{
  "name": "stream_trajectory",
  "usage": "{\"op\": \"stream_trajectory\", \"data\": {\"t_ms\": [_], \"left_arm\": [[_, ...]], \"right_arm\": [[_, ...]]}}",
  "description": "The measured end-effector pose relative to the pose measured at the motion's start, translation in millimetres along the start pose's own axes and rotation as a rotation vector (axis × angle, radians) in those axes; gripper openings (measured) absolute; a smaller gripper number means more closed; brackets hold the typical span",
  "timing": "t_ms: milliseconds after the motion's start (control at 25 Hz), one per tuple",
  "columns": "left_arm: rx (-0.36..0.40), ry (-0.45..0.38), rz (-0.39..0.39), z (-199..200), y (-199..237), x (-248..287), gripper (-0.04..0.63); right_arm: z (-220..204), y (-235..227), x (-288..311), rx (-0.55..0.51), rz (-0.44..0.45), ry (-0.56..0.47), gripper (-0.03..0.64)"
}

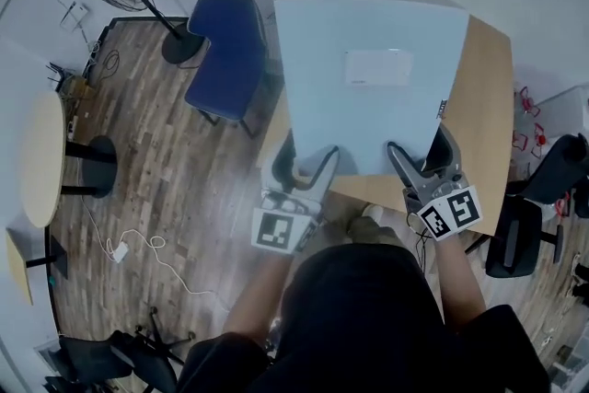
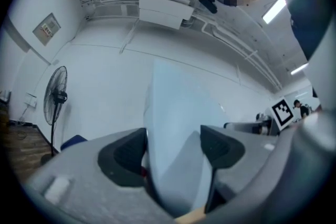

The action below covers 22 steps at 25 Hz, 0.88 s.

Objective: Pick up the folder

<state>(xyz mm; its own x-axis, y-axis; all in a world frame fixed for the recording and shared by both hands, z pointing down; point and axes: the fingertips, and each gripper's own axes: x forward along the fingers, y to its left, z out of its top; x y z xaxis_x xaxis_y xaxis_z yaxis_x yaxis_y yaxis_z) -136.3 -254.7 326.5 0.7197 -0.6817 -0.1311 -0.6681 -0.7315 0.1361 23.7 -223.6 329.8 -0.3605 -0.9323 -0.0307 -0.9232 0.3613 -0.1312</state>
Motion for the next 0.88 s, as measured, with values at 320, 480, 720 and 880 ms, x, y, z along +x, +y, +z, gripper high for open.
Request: {"op": "stream_trajectory", "data": {"t_ms": [320, 480, 720, 880], "left_arm": [[-0.032, 0.006, -0.134, -8.6, -70.8, 62.6, 0.325], [-0.04, 0.027, -0.161, -15.9, -97.1, 82.9, 0.325], [-0.049, 0.046, -0.174, -23.0, -117.5, 99.3, 0.327], [-0.047, 0.051, -0.175, -24.7, -125.4, 109.5, 0.327]], "right_arm": [[20.4, -69.1, -60.3, -0.005, -0.142, -0.019, 0.402], [22.6, -92.8, -81.8, -0.015, -0.182, -0.013, 0.397], [25.0, -113.5, -97.9, -0.017, -0.206, -0.02, 0.394], [25.7, -126.0, -101.6, -0.004, -0.208, -0.02, 0.394]]}}
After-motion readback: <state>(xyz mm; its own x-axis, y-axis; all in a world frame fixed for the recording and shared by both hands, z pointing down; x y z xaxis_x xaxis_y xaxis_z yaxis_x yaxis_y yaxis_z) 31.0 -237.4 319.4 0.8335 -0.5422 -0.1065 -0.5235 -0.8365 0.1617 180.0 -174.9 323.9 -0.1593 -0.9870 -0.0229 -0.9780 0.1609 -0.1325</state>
